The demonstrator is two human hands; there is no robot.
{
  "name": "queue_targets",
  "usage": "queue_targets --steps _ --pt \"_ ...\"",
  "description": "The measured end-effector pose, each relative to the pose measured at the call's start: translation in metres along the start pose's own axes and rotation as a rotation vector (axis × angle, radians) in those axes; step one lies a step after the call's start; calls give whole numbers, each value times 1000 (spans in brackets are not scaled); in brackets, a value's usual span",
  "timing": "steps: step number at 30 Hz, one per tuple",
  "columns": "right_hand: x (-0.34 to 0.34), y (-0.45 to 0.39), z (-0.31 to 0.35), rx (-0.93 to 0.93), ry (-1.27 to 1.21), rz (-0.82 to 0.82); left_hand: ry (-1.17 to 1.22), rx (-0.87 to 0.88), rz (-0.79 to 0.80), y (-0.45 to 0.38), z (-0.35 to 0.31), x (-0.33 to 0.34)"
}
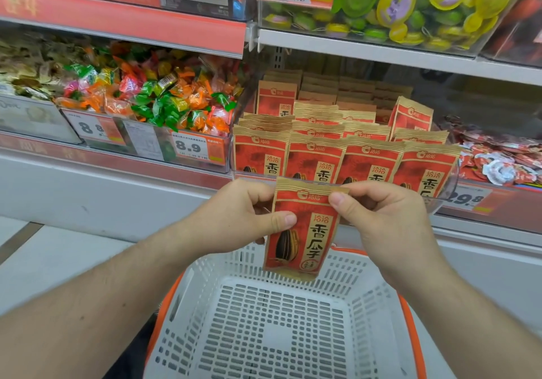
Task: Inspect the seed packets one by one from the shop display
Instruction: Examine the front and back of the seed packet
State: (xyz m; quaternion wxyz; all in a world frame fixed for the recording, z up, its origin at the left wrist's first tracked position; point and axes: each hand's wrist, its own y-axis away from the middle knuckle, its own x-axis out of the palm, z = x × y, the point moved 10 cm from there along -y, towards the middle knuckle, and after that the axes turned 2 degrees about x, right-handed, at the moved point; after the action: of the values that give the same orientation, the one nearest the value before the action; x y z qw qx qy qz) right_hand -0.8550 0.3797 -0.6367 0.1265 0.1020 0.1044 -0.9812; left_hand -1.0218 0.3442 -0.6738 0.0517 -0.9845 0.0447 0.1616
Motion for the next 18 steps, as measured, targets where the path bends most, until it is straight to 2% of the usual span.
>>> queue_targets --steps 5,11,14,18 --pt "0 -2 -4 14 -39 13 88 -51 -57 -2 6 -3" --pt "19 1 -19 126 -1 222 254 -63 -145 -2 2 -9" --pt "15 0 -19 128 14 172 298 -92 -98 -1 3 -3" --pt "9 -1 -22 143 6 110 237 -165 74 3 11 9"
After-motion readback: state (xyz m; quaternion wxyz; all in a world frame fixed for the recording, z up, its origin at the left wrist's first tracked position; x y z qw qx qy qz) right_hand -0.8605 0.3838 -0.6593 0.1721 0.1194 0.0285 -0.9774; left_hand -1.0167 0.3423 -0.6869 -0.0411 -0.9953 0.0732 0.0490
